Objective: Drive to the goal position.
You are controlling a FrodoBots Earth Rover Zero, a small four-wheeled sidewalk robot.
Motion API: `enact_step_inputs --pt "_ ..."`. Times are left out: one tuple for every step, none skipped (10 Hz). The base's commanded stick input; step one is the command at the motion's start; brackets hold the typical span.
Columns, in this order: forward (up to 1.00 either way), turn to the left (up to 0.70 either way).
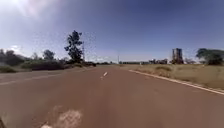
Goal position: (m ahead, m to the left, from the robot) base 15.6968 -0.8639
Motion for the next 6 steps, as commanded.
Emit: enact_step_inputs --pt "1.00 0.00" --pt "1.00 0.00" --pt "1.00 0.00" --pt "1.00 -0.10" --pt "1.00 -0.30" --pt "1.00 -0.37"
